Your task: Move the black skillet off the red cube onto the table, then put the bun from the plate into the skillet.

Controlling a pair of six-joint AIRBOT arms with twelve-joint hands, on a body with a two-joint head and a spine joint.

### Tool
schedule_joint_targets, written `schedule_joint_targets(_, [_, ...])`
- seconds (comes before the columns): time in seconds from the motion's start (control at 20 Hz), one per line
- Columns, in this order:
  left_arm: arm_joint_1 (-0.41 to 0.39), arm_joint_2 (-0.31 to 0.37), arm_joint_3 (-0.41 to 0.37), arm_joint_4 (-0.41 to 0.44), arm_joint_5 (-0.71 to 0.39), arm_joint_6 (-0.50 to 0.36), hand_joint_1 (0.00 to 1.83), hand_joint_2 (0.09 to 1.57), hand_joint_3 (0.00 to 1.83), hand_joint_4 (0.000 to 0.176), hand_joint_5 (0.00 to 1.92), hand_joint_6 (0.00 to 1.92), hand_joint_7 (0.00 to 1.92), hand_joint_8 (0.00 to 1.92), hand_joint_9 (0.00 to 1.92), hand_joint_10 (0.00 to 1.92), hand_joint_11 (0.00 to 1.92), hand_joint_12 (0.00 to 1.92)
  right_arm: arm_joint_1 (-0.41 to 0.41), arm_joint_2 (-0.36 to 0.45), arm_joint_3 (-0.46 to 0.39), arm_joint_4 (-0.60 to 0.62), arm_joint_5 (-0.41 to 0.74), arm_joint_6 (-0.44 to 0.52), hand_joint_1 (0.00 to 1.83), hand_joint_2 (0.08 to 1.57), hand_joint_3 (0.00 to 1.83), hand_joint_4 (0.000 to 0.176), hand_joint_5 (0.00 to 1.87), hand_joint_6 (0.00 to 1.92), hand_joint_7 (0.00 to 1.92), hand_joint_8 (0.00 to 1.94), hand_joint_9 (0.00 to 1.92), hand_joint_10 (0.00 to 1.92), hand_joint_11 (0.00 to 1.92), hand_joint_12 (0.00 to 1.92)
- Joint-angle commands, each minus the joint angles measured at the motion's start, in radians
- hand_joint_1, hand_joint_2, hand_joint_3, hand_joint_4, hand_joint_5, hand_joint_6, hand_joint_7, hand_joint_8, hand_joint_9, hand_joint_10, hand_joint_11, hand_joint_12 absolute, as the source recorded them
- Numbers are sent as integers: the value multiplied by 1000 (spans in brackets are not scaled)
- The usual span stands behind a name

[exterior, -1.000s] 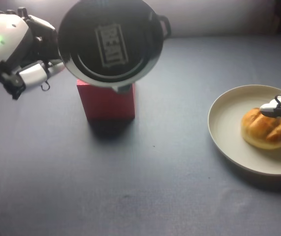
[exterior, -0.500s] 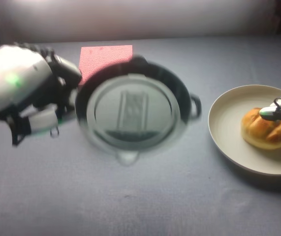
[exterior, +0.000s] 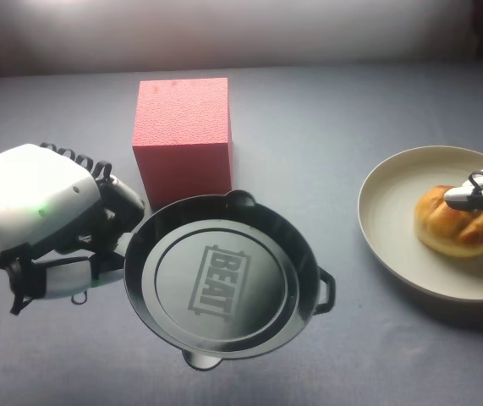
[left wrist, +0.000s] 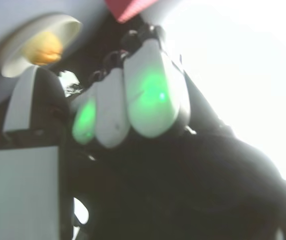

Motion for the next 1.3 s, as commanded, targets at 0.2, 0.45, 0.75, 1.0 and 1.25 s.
schedule_joint_targets(0.2, [-7,-30,17,-71,-52,87,1101,1264,0,0,1252,1921,1446,1921,1598,1921,1633,1921,9,2,3,17,117,6,161,1447,1,14,500,0,544,0,522,0,192,802])
schedule_joint_targets(0.45, [-10,-56,28,-116,-12,142,1164,1166,0,0,1076,1921,1251,1921,1447,1921,1513,1921,9,2,1,18,113,9,186,1449,0,27,508,1,569,2,546,3,219,818])
schedule_joint_targets(0.75, [-11,-62,28,-134,-8,170,1117,1097,0,0,843,1921,892,1921,1013,1921,1088,1921,8,2,0,18,113,9,208,1454,1,28,513,1,574,1,561,2,218,865])
schedule_joint_targets(1.0, [-9,-63,25,-135,-11,170,1058,1070,0,0,611,1661,582,1866,646,1863,668,1921,7,2,-2,20,113,9,235,1454,0,16,509,1,568,1,549,0,222,828])
schedule_joint_targets(1.25, [3,-43,7,-135,-42,170,919,1211,3,175,761,1337,466,1524,460,1635,305,1919,7,3,-2,20,113,9,219,1449,0,19,515,1,568,2,554,5,231,819])
